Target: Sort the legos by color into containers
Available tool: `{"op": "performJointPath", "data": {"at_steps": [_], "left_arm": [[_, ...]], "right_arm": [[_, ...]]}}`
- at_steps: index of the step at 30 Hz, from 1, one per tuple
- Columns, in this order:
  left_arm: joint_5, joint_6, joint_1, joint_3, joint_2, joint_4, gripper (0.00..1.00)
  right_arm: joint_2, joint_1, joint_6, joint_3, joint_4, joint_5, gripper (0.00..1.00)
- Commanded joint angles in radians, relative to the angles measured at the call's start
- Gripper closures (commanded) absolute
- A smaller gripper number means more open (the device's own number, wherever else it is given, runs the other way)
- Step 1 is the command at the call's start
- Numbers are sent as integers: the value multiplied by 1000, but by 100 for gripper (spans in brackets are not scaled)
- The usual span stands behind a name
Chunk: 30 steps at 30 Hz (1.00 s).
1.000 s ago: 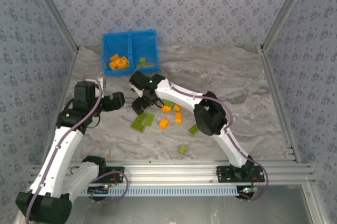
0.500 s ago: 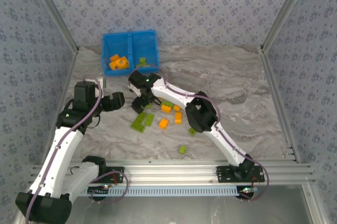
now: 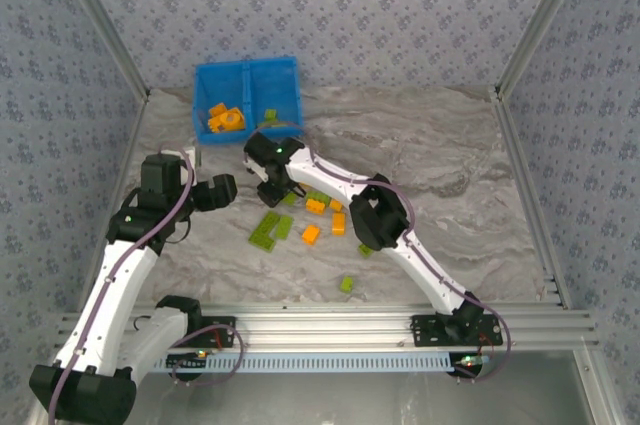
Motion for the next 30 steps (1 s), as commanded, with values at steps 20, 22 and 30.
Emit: {"op": "performJointPath", "data": {"at_steps": [20,22,30], "left_arm": [[0,-15,3,13,-3,12,7],[5,-24,3,12,-4,11,7],[31,-47,3,-26,-13,23,6]], "right_arm": [[-158,-99,258,37,405,153,74],[-112,-113,269,74,474,197,75],[97,-164,281,242,715,166,77]]}}
